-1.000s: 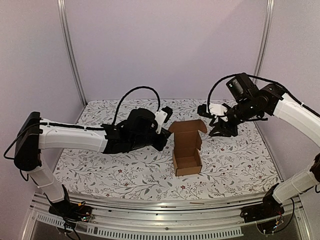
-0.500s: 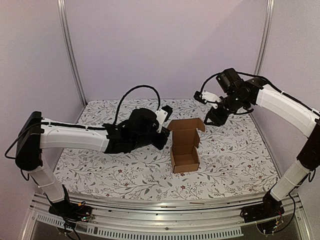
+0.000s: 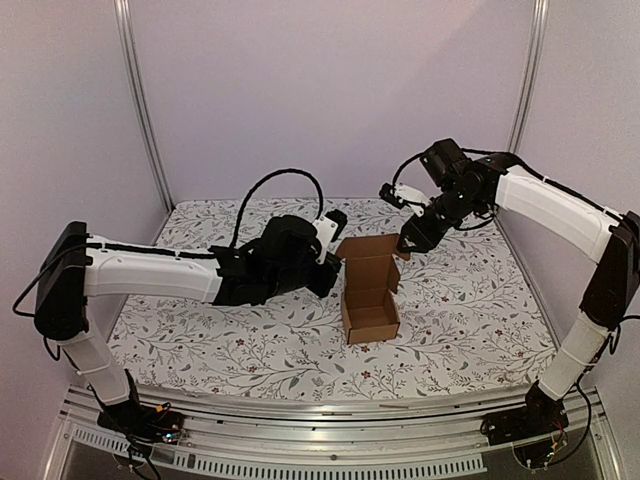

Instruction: Fold the paper box

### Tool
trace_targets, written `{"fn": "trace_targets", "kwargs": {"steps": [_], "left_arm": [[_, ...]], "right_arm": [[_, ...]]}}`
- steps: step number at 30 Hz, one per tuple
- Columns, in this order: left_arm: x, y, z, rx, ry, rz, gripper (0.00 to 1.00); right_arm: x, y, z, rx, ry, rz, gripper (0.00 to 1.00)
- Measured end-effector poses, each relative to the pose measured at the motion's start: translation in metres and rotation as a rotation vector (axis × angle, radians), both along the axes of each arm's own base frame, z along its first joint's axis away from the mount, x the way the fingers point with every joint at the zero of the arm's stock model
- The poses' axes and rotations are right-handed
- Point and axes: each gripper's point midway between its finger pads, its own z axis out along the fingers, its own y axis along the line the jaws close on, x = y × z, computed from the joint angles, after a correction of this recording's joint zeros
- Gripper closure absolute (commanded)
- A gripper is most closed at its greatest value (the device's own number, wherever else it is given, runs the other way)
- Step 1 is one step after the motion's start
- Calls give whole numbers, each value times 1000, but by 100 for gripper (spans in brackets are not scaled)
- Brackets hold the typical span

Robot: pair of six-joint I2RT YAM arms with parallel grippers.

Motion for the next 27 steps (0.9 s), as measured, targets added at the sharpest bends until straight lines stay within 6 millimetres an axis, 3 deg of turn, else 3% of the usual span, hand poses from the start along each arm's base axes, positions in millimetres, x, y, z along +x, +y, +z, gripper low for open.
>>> {"fn": "trace_targets", "kwargs": {"steps": [4,9,17,20,22,27], "left_arm": [[1,0,0,0,-2,4,100],[1,0,0,-3,-4,7,100],[3,1,-2,-16,-5,31,96],[3,2,-3,-23,-10,41,83],[1,4,-4,-27,-12,50,79],[-13,30,-1,-40,-28,74,75]], "right_arm": [[-1,1,4,12,16,-16,84],[2,7,3,27,51,-32,99],[8,13,-6,44,94,-68,100],[9,15,-6,51,94,-71,100],[12,17,-6,56,90,-72,100],[21,23,0,81,50,-66,100]]}}
